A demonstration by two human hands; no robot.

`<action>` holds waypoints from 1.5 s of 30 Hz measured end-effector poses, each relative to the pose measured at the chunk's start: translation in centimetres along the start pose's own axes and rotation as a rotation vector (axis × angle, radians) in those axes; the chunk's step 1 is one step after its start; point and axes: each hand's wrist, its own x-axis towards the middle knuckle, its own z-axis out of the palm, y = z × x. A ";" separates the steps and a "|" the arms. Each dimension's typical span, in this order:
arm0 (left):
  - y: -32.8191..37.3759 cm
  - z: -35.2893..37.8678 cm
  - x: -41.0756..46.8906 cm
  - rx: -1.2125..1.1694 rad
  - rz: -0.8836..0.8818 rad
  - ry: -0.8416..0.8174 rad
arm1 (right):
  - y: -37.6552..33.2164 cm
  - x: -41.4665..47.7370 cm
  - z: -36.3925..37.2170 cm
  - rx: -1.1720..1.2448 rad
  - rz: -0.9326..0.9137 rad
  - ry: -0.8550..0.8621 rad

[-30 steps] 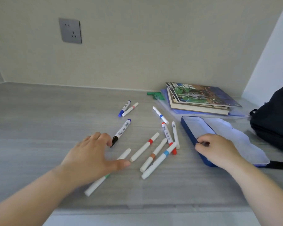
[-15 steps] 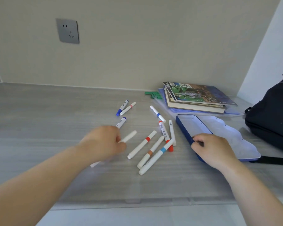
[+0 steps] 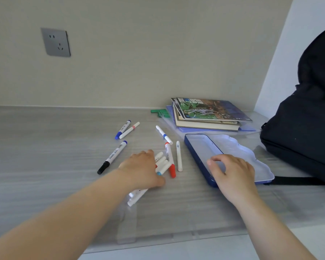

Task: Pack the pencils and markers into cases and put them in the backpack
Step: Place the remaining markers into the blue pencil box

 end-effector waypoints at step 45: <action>9.8 -1.7 10.4 -0.193 0.617 -0.192 | 8.1 3.1 -2.0 0.056 0.243 0.005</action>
